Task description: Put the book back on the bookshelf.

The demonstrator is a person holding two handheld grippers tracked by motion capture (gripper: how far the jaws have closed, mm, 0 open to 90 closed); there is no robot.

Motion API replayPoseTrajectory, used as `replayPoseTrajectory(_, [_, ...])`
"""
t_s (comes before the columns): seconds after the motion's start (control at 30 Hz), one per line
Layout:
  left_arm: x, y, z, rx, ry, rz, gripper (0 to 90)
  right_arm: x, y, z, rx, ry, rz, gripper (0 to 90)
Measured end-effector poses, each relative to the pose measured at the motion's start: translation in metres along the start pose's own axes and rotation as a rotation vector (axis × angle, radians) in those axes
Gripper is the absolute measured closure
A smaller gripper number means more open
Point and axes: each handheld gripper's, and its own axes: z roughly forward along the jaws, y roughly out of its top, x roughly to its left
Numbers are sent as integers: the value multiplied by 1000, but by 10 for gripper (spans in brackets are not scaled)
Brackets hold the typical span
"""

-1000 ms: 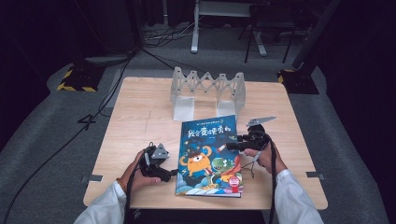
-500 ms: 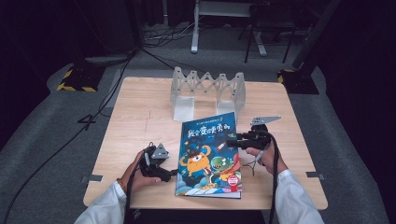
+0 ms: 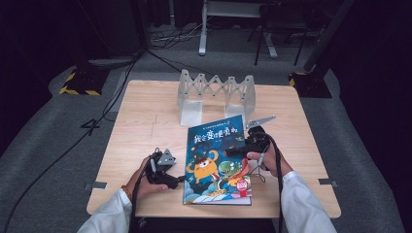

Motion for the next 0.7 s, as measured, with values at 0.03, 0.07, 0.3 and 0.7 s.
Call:
replayPoseTrajectory(0.03, [0, 0, 0, -2, 0, 4, 175, 0, 1, 0, -9, 5, 1, 482])
replayPoseTrajectory(0.07, [0, 0, 0, -3, 0, 5, 175, 0, 1, 0, -4, 8, 2, 489])
replayPoseTrajectory(0.3, [0, 0, 0, -1, 1, 5, 181, 4, 3, -3, -44, 49, -31, 573])
replayPoseTrajectory(0.7, [13, 2, -5, -28, -64, -78, 180, 30, 8, -20, -118, -6, -214, 581])
